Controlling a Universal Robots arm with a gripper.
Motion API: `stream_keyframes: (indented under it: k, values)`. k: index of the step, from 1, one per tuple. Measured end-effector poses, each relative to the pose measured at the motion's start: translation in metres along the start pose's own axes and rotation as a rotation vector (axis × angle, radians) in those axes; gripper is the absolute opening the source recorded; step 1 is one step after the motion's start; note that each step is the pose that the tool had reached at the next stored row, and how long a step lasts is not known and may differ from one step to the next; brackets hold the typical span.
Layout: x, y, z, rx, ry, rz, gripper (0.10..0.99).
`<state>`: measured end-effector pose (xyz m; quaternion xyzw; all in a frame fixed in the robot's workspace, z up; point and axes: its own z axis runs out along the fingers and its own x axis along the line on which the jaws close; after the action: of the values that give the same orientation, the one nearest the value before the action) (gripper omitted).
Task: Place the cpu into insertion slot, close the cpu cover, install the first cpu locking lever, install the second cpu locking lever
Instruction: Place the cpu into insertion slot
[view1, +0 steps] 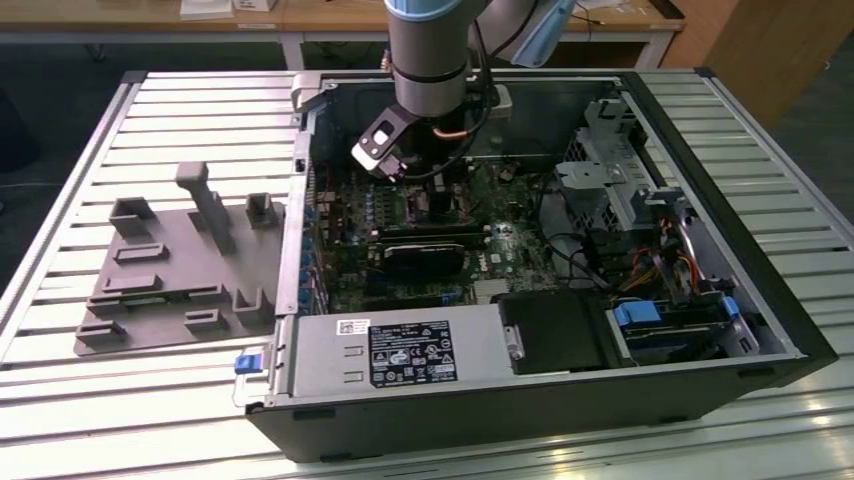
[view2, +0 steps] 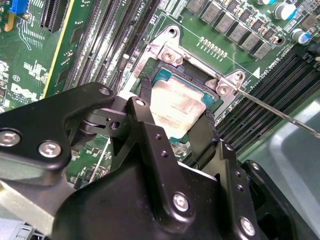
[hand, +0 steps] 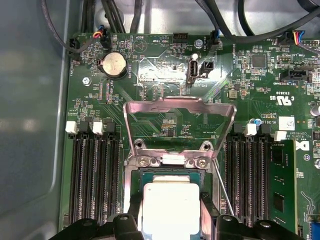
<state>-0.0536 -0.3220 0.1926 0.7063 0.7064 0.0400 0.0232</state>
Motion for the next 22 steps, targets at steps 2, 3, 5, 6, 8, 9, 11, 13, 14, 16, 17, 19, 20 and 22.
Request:
stream_keyframes:
  k: [2,3,5,6,8,9,11,13,14,16,17,19,20,22]
  values:
    - [0.0000,0.0000,-0.0004,0.000,0.0002,0.000,0.537]
    - [0.0000,0.0000,-0.0006,0.000,0.0001,0.000,0.537]
    - [0.0000,0.0000,-0.0007,0.000,0.0001,0.000,0.537]
    - [0.0000,0.0001,-0.0007,0.000,0.0001,0.001,0.537]
    - [0.0000,0.0002,-0.0008,0.000,-0.0004,0.005,0.537]
    - [0.0000,0.0004,-0.0008,0.000,-0.0008,0.009,0.537]
    - [0.0000,0.0009,-0.0007,0.000,-0.0014,0.015,0.537]
    - [0.0000,0.0013,-0.0006,-0.001,-0.0018,0.020,0.537]
    - [0.0000,0.0014,-0.0005,-0.001,-0.0020,0.023,0.537]
    - [0.0000,0.0014,-0.0004,0.000,-0.0025,0.026,0.537]
    - [0.0000,0.0014,-0.0003,0.000,-0.0026,0.026,0.537]
    - [-0.0001,0.0014,-0.0001,-0.001,-0.0025,0.026,0.537]
    - [0.0000,0.0013,0.0000,-0.001,-0.0025,0.026,0.537]
    - [0.0000,0.0012,0.0001,-0.001,-0.0024,0.026,0.537]
